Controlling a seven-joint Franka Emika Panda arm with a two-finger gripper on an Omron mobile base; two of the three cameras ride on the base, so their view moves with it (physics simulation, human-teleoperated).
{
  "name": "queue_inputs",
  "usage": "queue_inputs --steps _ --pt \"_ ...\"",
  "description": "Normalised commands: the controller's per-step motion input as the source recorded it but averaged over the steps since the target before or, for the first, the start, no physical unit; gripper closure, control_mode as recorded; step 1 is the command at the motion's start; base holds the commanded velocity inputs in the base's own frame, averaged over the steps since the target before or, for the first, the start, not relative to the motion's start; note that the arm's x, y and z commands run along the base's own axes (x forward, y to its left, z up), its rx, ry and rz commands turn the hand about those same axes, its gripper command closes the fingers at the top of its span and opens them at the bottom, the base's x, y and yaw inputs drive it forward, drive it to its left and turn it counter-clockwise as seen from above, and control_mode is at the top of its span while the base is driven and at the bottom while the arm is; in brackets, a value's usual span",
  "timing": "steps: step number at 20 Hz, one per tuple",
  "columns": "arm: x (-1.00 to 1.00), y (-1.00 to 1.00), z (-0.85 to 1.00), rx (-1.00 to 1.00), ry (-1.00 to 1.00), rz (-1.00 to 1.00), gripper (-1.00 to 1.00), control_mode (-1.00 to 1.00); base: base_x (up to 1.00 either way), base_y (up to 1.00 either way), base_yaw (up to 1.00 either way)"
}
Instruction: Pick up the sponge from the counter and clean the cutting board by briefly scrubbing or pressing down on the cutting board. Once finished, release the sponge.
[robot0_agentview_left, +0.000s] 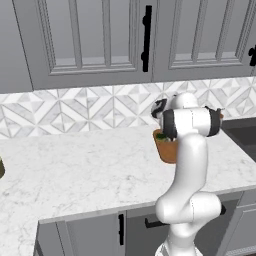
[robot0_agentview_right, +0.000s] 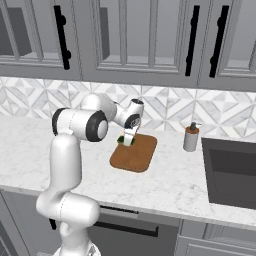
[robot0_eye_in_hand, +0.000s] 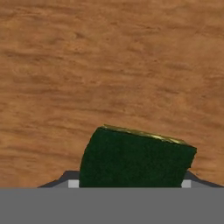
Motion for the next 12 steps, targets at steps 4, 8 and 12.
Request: queue_inputs --steps 4,8,12 --pt "0.02 0.00 -0.34 0.00 -0.07 -0.08 1.00 -1.00 0.00 0.00 0.00" --pt "-0.03 0.30 -0.29 -0.08 0.02 -0.08 1.00 -1.00 0.00 0.00 0.00" --pt "-0.13 -0.07 -0.35 0.00 -0.08 0.00 1.00 -1.00 0.00 0.00 0.00"
